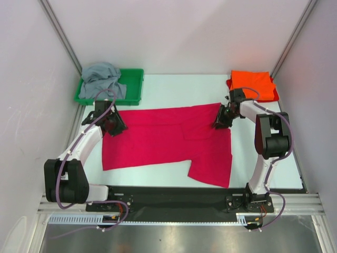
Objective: Fold and stack the t-shirts
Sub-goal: Fold the tshirt
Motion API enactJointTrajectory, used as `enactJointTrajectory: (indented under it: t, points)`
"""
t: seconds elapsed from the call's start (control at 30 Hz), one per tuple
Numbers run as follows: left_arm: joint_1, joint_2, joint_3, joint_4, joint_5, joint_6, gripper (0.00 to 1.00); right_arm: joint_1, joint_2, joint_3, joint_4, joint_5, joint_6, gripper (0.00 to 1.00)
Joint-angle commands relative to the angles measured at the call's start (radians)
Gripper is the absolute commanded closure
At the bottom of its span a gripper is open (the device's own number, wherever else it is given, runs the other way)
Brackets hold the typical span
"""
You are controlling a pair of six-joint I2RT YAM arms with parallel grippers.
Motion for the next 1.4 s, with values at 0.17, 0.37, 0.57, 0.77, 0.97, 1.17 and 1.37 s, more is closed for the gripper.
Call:
enactJointTrajectory:
  t: [0.17,0.37,0.57,0.77,0.97,1.17,1.37]
  points:
    - [-0.003,0.006,0.030,0.013,0.017,0.027,0.58,0.024,0.035,0.123,-0.013,-0.040,-0.012,0.64]
    - [-0.003,0.009,0.027,0.021,0.025,0.027,0.58,0.054,0.133,0.261,-0.056,-0.077,-0.024,0.59]
    - [-0.003,0.006,0.024,0.028,0.034,0.027,0.58,0.007,-0.004,0.240,-0.122,-0.023,-0.012,0.60]
    - [-0.003,0.000,-0.011,0.051,0.053,0.021,0.58,-0.065,-0.085,0.082,-0.065,-0.129,-0.036,0.60]
    - [-0.003,0.005,0.003,0.050,0.063,0.027,0.58,-0.073,-0.114,-0.020,-0.028,-0.084,-0.044,0.74]
    - [-0.003,0.002,-0.002,0.051,0.065,0.036,0.58,-0.087,-0.103,-0.077,0.011,-0.090,-0.074,0.79]
    - [-0.003,0.005,-0.008,0.065,0.080,0.036,0.58,-0.087,-0.089,-0.070,0.016,-0.061,-0.107,0.65]
